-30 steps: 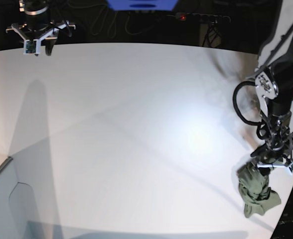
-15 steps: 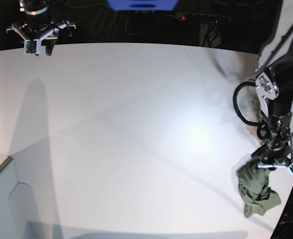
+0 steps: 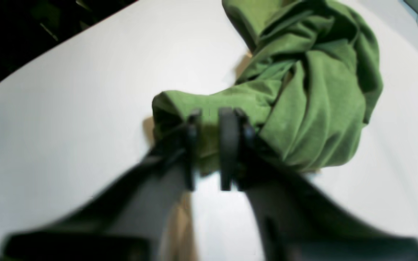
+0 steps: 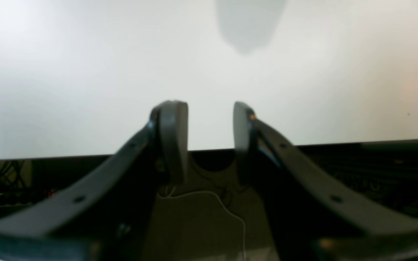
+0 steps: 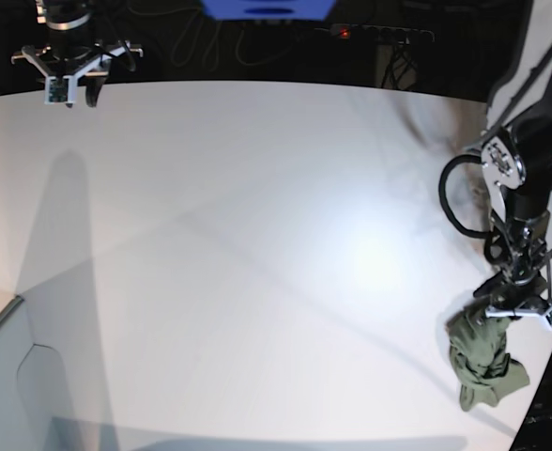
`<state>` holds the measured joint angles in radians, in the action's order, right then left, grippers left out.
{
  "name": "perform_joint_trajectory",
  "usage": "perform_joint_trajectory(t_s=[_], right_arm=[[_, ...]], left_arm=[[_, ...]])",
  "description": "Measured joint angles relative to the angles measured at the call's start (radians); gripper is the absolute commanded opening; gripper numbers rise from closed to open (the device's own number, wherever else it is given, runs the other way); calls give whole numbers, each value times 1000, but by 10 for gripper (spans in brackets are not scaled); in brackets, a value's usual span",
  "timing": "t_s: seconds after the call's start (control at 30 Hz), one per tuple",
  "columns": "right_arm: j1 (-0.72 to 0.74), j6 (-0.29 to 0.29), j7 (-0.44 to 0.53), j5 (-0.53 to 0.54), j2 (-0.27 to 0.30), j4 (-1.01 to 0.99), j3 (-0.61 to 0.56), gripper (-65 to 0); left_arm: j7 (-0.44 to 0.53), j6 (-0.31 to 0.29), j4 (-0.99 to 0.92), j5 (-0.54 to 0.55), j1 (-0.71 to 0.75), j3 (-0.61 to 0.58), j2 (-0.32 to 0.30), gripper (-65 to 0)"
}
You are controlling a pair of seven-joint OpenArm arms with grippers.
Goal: Layout the t-shirt on the table in an organized manner, then fold the t-shirt properly
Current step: 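Lower the open left gripper onto the t-shirt fabric and close it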
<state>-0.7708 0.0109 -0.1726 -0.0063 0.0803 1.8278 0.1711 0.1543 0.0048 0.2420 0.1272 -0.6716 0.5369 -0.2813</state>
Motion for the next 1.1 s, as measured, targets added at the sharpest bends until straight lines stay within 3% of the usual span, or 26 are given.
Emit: perform_joint_trajectory(t_s=[0.07,0.17,0.37,1.1], right_arm=[[0,0,0,0,0,0,0,-435],[0,0,0,0,0,0,0,-435],[0,0,0,0,0,0,-1,-435],[-6,0,0,0,0,1,-2,-435]], left_arm=[[0,0,1,2,0,0,3,-393],[-2,0,10,4,2,4,5,-324],[1,5,48,65,39,87,-4,-324],[-4,0,35,68,37,87,-3,-324]])
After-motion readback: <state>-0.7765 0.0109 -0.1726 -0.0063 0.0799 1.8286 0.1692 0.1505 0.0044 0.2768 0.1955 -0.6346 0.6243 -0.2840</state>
